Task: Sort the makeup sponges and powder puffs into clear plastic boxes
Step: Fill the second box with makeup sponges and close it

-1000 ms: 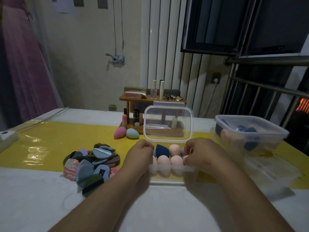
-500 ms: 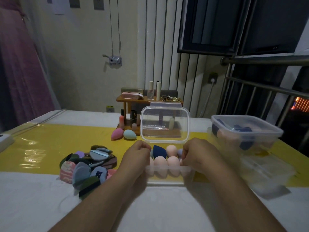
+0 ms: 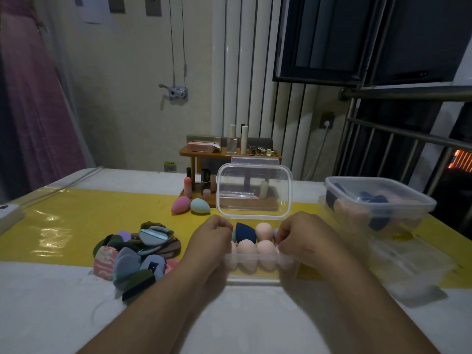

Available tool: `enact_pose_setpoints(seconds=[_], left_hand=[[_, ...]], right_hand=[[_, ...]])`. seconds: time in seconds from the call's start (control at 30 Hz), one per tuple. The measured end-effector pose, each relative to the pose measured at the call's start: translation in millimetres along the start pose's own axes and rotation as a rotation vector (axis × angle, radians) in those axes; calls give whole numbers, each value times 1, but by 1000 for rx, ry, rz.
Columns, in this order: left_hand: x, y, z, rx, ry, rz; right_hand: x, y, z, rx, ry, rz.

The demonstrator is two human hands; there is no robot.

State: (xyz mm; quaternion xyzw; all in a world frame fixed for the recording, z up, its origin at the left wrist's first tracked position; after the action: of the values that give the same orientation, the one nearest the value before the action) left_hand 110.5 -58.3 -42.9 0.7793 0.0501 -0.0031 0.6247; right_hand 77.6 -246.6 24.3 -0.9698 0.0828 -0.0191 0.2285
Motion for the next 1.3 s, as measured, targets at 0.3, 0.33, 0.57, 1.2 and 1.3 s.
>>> enact_pose_setpoints(seconds=[0.3,0.33,0.57,1.2,1.3], left_hand=[[-1,-1,1,1,-15,2],[-1,-1,1,9,-12,9],[0,16,-9,263,56,142],[91,29,-29,977,170,182],[100,19,-29,1004,195,176]], right_hand=[[-8,-14,-12,162,156,-118],[-8,-18,-13,188,192,-159],[4,-47,3,100,210,-385],[15,-44,21,-39,180,-376],[17,-43,23,-20,179,-371]])
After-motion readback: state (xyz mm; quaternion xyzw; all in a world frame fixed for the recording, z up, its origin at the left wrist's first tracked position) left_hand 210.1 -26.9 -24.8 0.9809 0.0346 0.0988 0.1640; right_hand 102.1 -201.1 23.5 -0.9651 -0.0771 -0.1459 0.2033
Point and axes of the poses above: each hand's wrist, its own x-axis towards the middle knuckle, its own z-axis out of the palm, y = z × x, the point moved 8 cm from there along x, towards the middle knuckle, and after that the axes turned 10 degrees about x, right-handed, at the moved point
